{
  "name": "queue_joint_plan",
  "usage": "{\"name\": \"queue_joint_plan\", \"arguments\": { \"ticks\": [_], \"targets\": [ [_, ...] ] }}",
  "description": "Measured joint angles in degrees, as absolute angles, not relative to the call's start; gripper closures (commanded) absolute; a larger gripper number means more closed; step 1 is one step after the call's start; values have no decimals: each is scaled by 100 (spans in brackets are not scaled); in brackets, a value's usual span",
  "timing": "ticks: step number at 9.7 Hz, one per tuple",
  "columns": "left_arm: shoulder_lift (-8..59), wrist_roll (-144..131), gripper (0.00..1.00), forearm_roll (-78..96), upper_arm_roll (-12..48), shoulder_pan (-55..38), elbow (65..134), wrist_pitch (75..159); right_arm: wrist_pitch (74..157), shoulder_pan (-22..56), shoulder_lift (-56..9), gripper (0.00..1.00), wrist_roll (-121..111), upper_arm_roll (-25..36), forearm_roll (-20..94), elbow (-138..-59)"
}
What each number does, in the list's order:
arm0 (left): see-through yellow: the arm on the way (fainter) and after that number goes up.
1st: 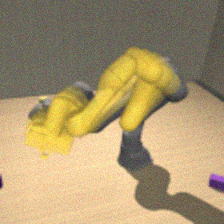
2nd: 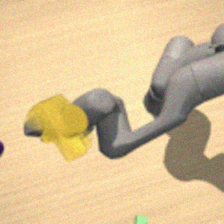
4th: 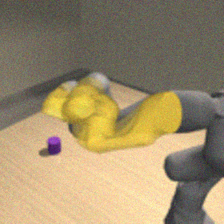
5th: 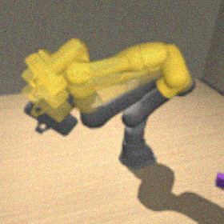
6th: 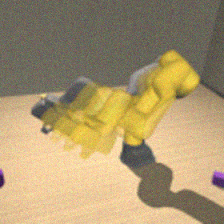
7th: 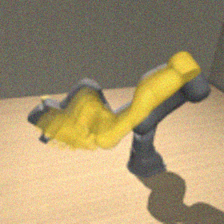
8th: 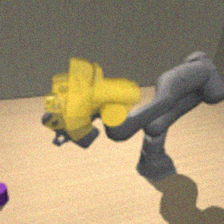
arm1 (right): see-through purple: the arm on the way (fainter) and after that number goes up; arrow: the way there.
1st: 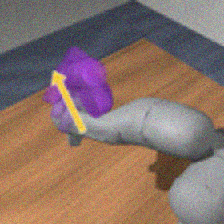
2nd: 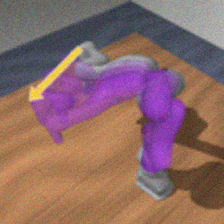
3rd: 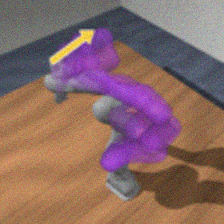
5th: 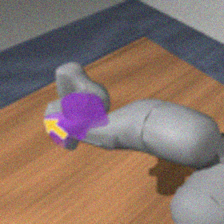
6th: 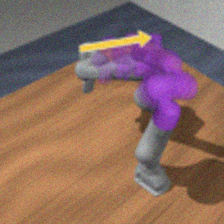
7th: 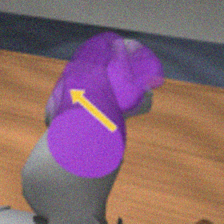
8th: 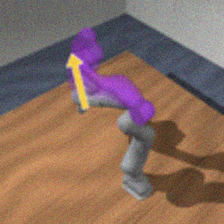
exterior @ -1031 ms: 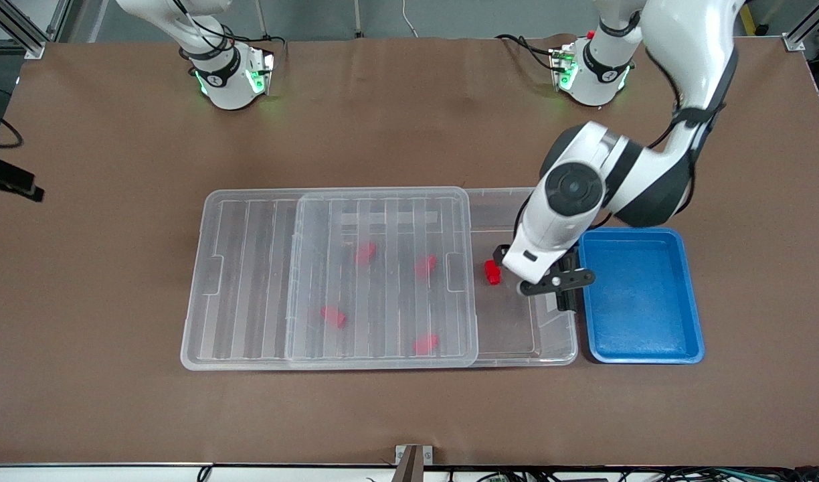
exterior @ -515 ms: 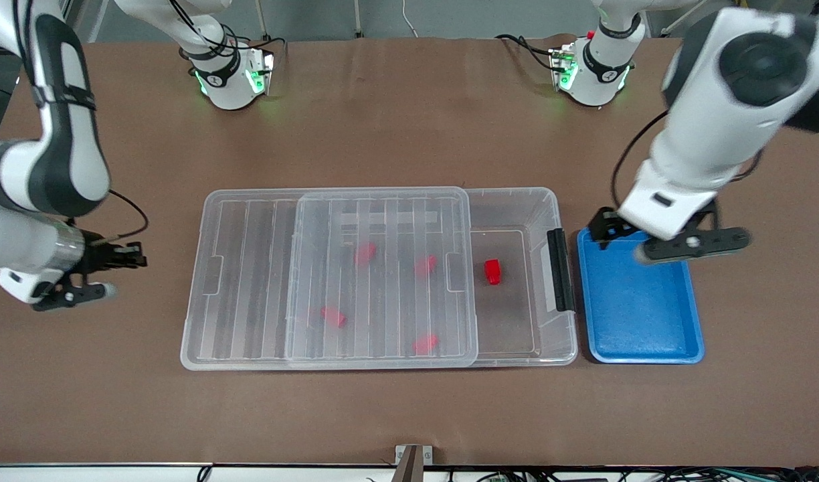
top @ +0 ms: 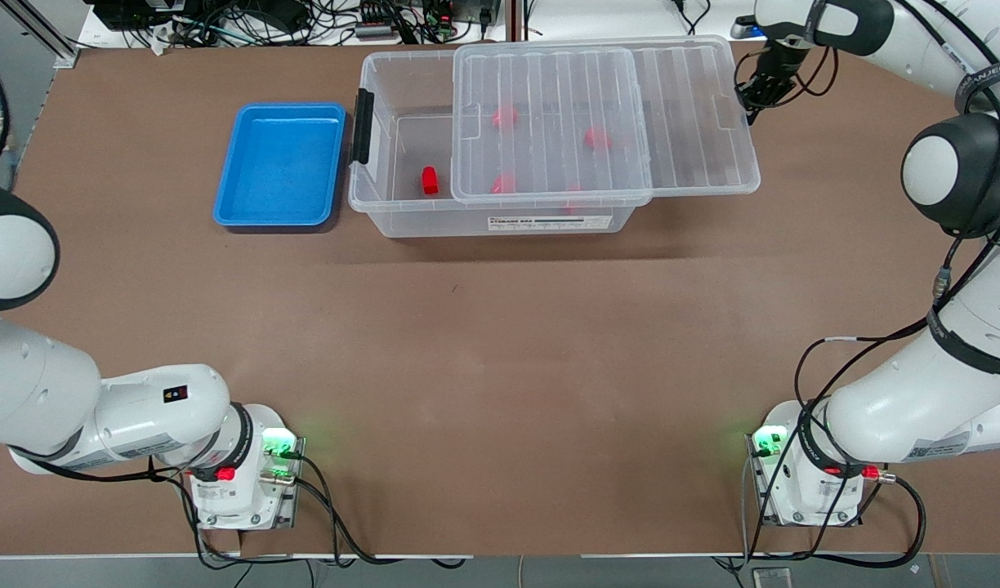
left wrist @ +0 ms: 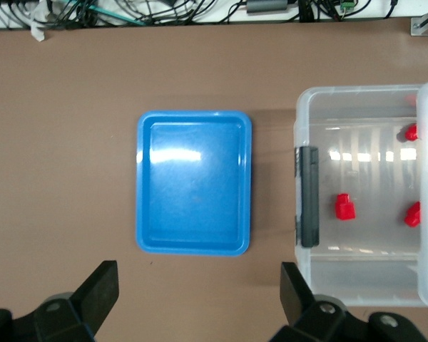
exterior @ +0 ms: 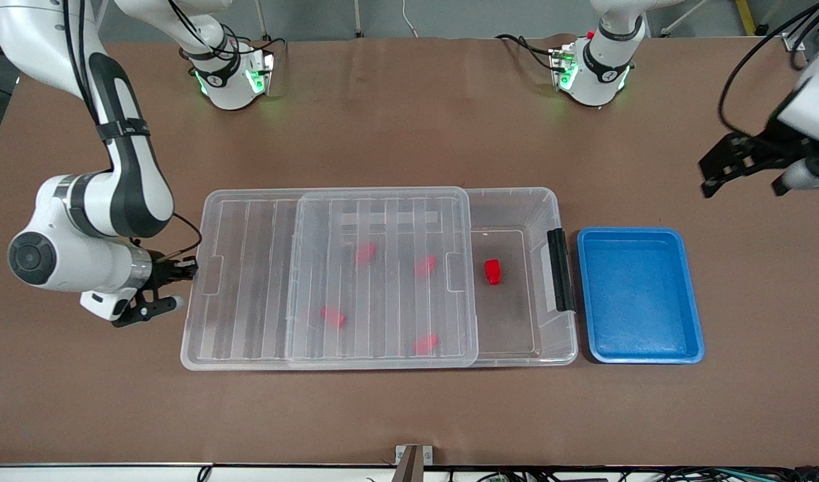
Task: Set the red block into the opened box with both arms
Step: 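Push the box base back under the lid with the right gripper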
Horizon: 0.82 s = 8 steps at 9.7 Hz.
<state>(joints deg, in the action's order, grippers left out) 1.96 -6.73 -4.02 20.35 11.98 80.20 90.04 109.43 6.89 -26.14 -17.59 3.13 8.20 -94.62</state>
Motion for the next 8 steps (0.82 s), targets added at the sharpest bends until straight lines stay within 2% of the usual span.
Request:
{"name": "queue_joint_plan", "arguments": {
  "ticks": [3,8],
  "targets": [
    [-95,-391,0,-269,1091,383,8190,8419,10949,783,-2625,100,-1758,107,1374,-9461],
    [-180,-481,0,-260,1058,9,8227,8254,11224,1316,-2857,100,-1263,-44,1645,-9399]
  ]
}}
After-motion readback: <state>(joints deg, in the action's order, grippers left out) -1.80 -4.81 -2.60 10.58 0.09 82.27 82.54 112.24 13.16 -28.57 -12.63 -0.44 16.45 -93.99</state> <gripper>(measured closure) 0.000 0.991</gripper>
